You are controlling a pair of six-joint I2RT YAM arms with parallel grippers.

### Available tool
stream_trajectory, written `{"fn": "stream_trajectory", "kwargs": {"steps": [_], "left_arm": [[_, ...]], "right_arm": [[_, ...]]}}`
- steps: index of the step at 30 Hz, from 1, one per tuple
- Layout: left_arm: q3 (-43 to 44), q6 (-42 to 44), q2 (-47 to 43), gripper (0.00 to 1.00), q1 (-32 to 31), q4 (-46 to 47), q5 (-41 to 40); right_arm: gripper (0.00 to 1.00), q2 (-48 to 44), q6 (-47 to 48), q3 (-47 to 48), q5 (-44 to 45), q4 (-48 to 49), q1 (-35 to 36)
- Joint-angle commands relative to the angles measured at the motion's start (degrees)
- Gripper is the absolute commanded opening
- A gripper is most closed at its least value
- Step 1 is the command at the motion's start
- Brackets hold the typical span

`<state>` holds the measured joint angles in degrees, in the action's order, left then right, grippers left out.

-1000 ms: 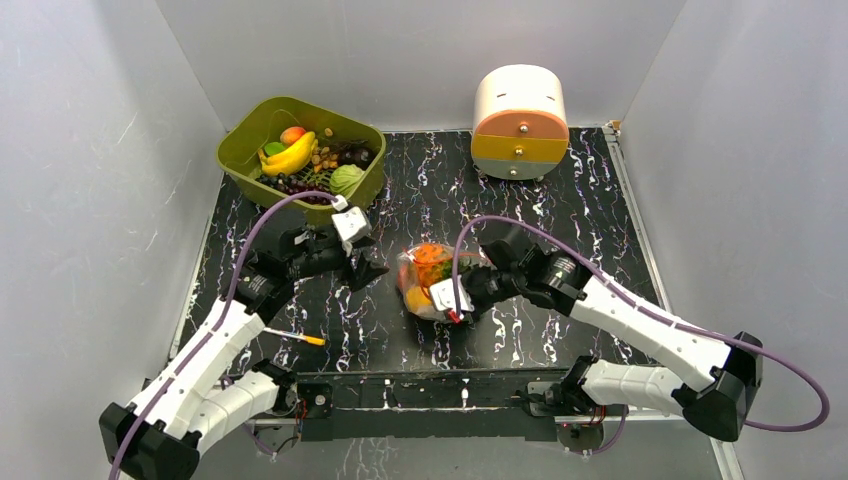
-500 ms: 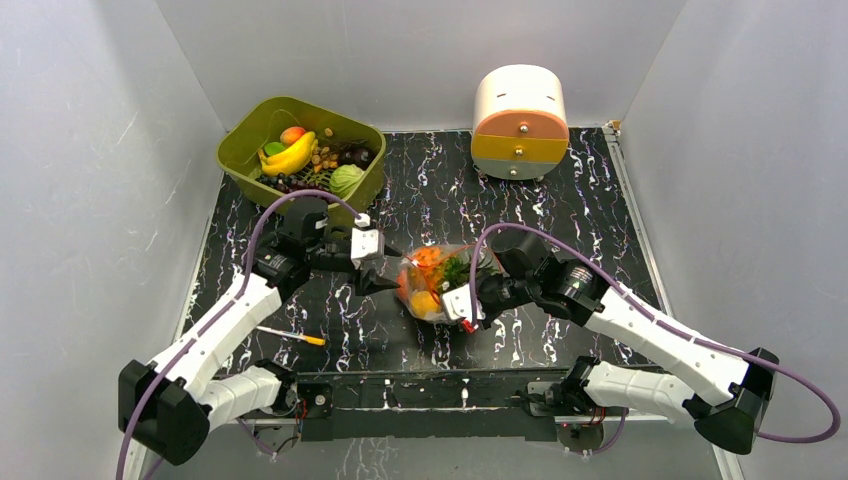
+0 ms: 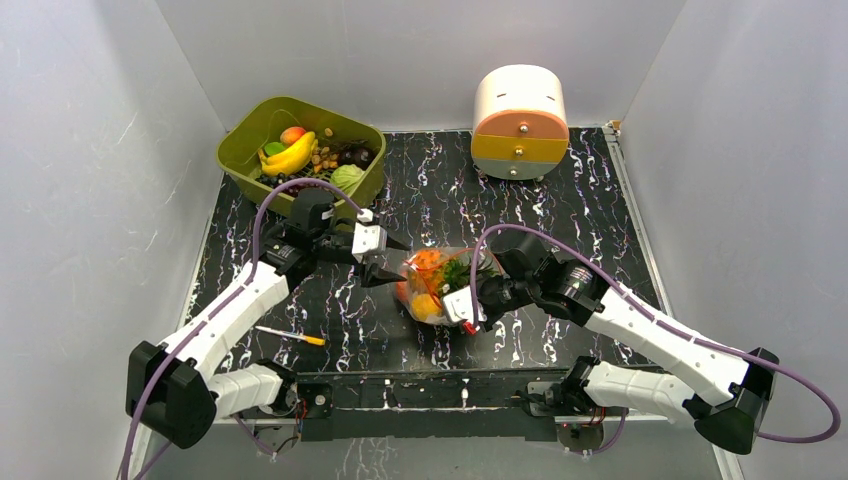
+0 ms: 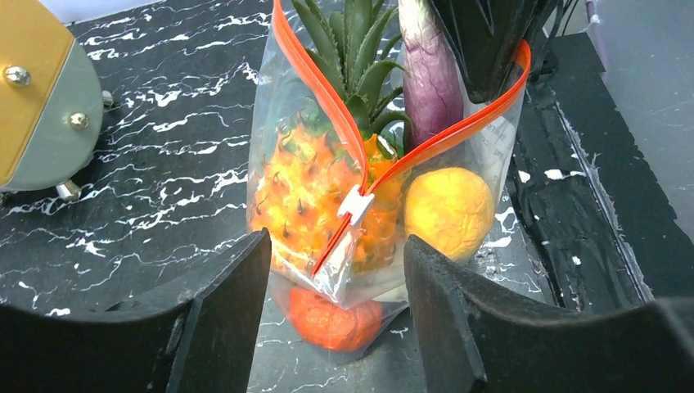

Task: Place the food in the zip-top bag and seal the zipper
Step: Zip the zipper food storage bag at the center of the board.

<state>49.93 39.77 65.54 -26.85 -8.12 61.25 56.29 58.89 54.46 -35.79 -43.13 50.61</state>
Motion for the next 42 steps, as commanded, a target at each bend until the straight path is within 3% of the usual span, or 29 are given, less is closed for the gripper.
{"fn": "stream_trajectory", "kwargs": {"steps": [1,5,7,11,12,14,19,24,30,37,39,42], "left_arm": [[2.2,4.4,1.4,0.56,-0.1,0.8,6.3],[4.2,11.4,3.8,0.47,-0.8,-5.8,8.3],[5.3,14.0,5.0,0.37,-0.9,-9.3,9.0],[5.8,14.7,4.5,0.02,-0.9,-9.5,10.1],[5.7,14.5,3.9,0.0,-0.9,-9.3,9.9],[5.2,13.0,2.2,0.0,-0.9,-8.0,9.5],[2.5,6.8,-1.0,0.0,-0.9,-1.8,8.5],[2.2,2.6,-3.0,0.0,-0.9,0.9,7.1],[2.7,3.1,-2.8,0.0,-0.9,0.5,6.8],[1.8,2.7,-3.2,0.0,-0.9,1.5,6.6],[2.1,0.8,-3.3,0.0,-0.9,2.0,6.4],[3.5,-2.2,-2.4,0.0,-0.9,1.4,6.4]], "right_arm": [[0.0,-0.6,1.1,0.8,-2.1,1.8,0.4],[0.0,-0.7,0.1,0.6,-1.6,2.8,0.3],[0.0,-0.8,-0.2,0.6,-1.2,2.7,0.4],[0.0,-0.9,-2.4,0.8,-0.7,3.2,0.4],[0.0,-1.0,-3.8,1.2,-0.4,3.6,0.4],[0.0,-1.4,-7.4,1.8,0.6,5.4,0.4],[0.37,-5.2,-15.7,3.7,-0.4,12.8,0.4],[0.49,-9.1,-25.8,2.2,8.9,26.2,0.4],[0.51,-2.7,-31.6,7.5,12.2,24.1,0.3],[0.56,2.3,-32.2,10.4,9.2,22.9,0.4],[0.53,3.4,-32.1,10.8,8.6,22.4,0.5],[0.38,4.8,-32.1,11.2,8.3,22.3,0.9]]}}
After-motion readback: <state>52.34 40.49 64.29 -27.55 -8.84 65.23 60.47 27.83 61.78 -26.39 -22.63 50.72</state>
